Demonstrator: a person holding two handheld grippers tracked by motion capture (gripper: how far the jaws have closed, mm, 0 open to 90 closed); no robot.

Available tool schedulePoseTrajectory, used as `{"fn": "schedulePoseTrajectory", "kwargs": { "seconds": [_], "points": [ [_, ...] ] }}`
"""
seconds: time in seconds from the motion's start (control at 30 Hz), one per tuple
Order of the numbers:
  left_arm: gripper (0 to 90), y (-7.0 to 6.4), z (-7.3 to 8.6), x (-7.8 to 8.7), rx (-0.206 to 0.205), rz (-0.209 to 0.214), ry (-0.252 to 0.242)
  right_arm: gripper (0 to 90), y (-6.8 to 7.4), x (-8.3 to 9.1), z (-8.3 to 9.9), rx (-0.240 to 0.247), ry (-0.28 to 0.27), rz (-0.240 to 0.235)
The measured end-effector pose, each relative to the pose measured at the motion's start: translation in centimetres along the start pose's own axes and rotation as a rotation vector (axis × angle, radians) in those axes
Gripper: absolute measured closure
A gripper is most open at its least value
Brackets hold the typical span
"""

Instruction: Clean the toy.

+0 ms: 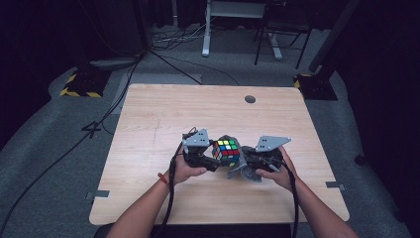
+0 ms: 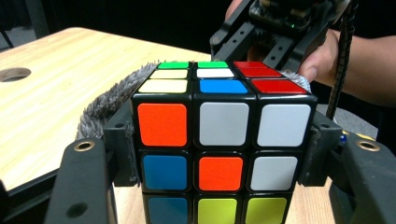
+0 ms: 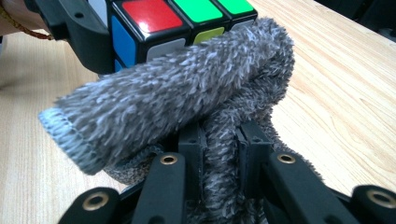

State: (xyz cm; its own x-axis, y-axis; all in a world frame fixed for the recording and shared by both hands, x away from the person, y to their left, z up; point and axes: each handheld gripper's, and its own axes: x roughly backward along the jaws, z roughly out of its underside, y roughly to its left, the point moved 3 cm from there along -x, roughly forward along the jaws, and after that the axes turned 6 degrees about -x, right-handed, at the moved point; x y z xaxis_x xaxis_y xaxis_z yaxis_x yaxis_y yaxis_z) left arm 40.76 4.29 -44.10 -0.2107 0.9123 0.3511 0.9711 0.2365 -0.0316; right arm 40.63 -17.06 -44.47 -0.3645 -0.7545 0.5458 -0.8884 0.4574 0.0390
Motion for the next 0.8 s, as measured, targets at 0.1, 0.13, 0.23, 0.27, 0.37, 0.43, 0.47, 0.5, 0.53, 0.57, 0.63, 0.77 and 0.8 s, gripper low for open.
{"fn": "schedulePoseTrajectory", "kwargs": {
  "seconds": [0.1, 0.13, 0.23, 0.27, 0.37, 0.43, 0.47, 0.5, 0.53, 0.57, 0.63, 0.77, 0.8],
  "points": [
    [33.1, 0.1, 0.2, -0.2, 0.008, 0.012, 0.022, 75.6, 0.0, 0.0, 0.0, -0.002, 0.0, 0.001],
    [33.1, 0.0, 0.2, -0.3, 0.001, 0.011, 0.03, 75.6, 0.0, 0.0, 0.0, -0.003, -0.002, 0.0],
    [33.3, -0.2, 0.1, -0.4, -0.015, 0.005, 0.047, 75.6, 0.0, 0.1, 0.0, 0.003, 0.005, 0.001],
    [33.3, -0.2, 0.1, -0.4, -0.023, 0.009, 0.056, 75.6, 0.0, 0.1, 0.0, 0.006, 0.006, 0.003],
    [33.2, -0.3, 0.2, -0.6, -0.023, 0.012, 0.087, 75.6, 0.1, 0.2, -0.1, 0.02, 0.013, 0.01],
    [33.2, -0.3, 0.2, -0.7, -0.035, 0.009, 0.106, 75.7, 0.1, 0.2, -0.1, 0.023, 0.014, 0.015],
    [33.2, -0.4, 0.3, -0.8, -0.044, 0.006, 0.116, 75.7, 0.1, 0.2, -0.1, 0.026, 0.013, 0.016],
    [33.2, -0.4, 0.3, -0.9, -0.042, 0.006, 0.124, 75.7, 0.0, 0.3, -0.2, 0.024, 0.008, 0.017],
    [33.1, -0.4, 0.4, -1.0, -0.035, 0.01, 0.134, 75.7, 0.0, 0.4, -0.2, 0.019, 0.002, 0.017],
    [33.0, -0.3, 0.5, -1.1, -0.034, 0.014, 0.147, 75.7, 0.0, 0.4, -0.3, 0.016, -0.002, 0.016],
    [33.1, -0.4, 0.6, -1.2, -0.052, -0.004, 0.156, 75.8, 0.0, 0.4, -0.3, 0.018, -0.005, 0.016],
    [33.3, -0.5, 0.5, -1.4, -0.057, -0.007, 0.169, 75.8, 0.0, 0.6, -0.5, 0.012, -0.02, 0.016],
    [33.3, -0.5, 0.5, -1.4, -0.059, -0.006, 0.174, 75.8, 0.1, 0.6, -0.5, 0.011, -0.021, 0.018]
  ]
}}
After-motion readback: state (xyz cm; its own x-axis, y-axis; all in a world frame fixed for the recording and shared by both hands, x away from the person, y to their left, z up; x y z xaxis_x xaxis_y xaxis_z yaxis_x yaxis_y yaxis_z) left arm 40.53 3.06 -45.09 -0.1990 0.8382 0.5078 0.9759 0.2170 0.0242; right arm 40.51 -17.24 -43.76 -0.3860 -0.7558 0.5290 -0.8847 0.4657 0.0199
